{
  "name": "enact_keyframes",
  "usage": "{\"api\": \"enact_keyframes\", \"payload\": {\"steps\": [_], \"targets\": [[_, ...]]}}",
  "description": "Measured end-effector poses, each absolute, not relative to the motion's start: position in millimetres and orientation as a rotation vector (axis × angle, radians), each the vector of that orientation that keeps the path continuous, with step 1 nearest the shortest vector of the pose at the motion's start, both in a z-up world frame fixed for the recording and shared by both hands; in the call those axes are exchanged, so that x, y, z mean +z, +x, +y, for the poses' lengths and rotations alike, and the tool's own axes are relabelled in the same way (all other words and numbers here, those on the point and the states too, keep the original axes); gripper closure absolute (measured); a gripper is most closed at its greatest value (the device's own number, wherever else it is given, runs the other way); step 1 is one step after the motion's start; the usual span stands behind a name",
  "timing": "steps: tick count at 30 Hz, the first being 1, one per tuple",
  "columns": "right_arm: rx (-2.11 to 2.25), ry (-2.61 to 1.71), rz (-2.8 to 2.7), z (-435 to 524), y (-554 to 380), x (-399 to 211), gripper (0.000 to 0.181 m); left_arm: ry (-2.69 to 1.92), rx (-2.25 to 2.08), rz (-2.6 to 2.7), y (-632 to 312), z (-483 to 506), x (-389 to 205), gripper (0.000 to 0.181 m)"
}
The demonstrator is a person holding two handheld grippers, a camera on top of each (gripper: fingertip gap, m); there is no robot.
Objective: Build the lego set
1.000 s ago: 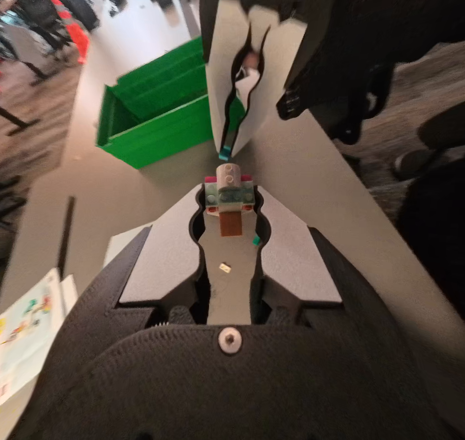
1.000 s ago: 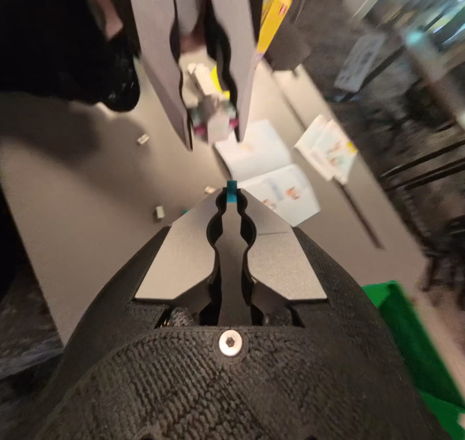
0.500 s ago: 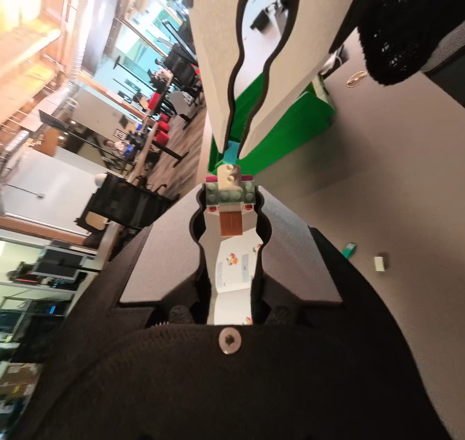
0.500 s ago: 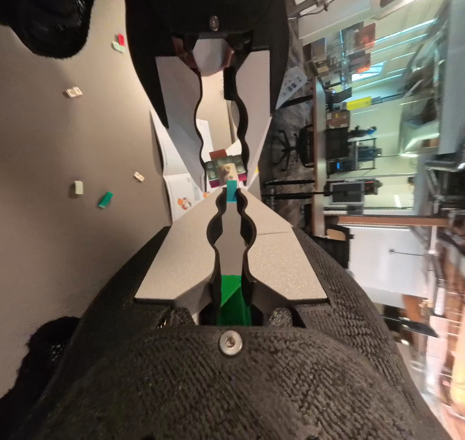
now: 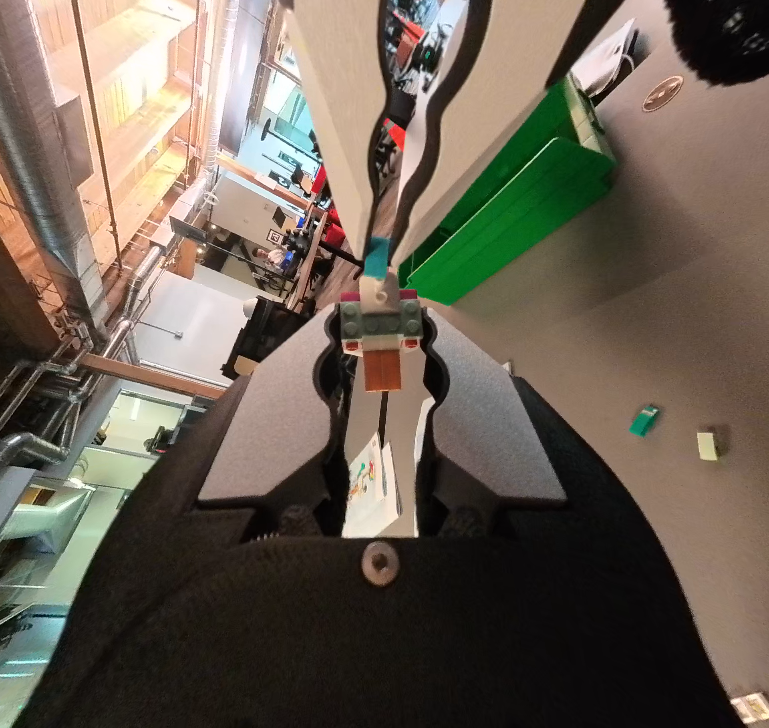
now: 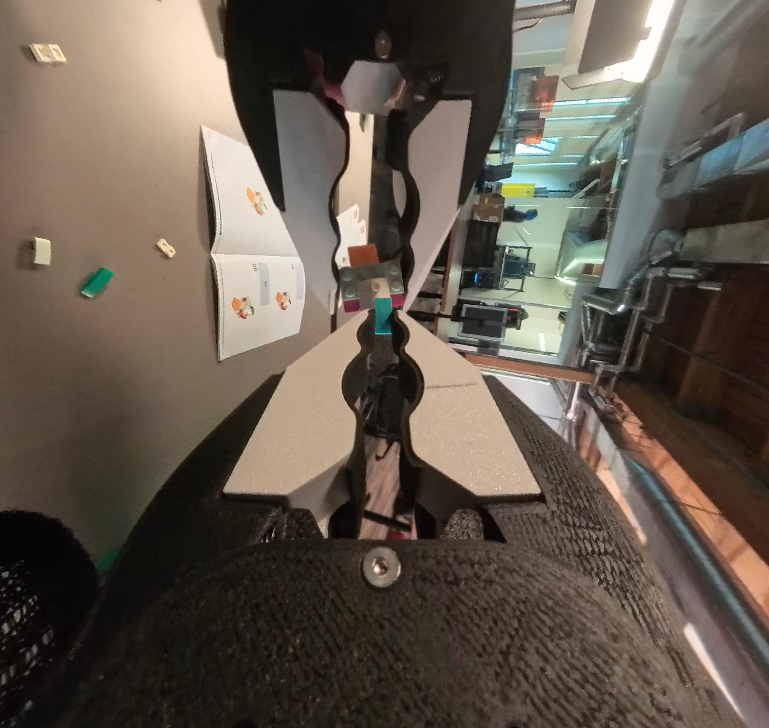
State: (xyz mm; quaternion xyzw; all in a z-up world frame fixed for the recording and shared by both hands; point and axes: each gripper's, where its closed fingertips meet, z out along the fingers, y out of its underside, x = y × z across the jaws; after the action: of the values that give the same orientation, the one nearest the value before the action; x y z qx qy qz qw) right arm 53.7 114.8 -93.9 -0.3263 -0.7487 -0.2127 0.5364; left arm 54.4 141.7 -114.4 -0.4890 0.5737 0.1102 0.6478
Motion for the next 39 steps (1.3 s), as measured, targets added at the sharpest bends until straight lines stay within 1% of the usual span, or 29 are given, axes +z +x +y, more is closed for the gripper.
{"api": "enact_keyframes", "payload": {"steps": [23, 31, 36, 39], "targets": [[-0.489, -0.614, -1.867, 100.5, 60.1, -86.1, 0.175, -0.889, 0.286, 1.286, 62.8, 119.5, -95.7, 0.145], [-0.377, -0.646, -1.876, 98.5, 64.8, -84.4, 0.175, -0.844, 0.243, 1.285, 68.6, 109.9, -91.4, 0.145], [-0.521, -0.543, -1.856, 100.6, 63.8, -82.5, 0.175, -0.806, 0.235, 1.278, 69.7, 102.9, -86.4, 0.145], [-0.481, -0.581, -1.869, 100.3, 64.4, -83.9, 0.175, -0.784, 0.23, 1.284, 71.7, 99.7, -86.3, 0.145]]}}
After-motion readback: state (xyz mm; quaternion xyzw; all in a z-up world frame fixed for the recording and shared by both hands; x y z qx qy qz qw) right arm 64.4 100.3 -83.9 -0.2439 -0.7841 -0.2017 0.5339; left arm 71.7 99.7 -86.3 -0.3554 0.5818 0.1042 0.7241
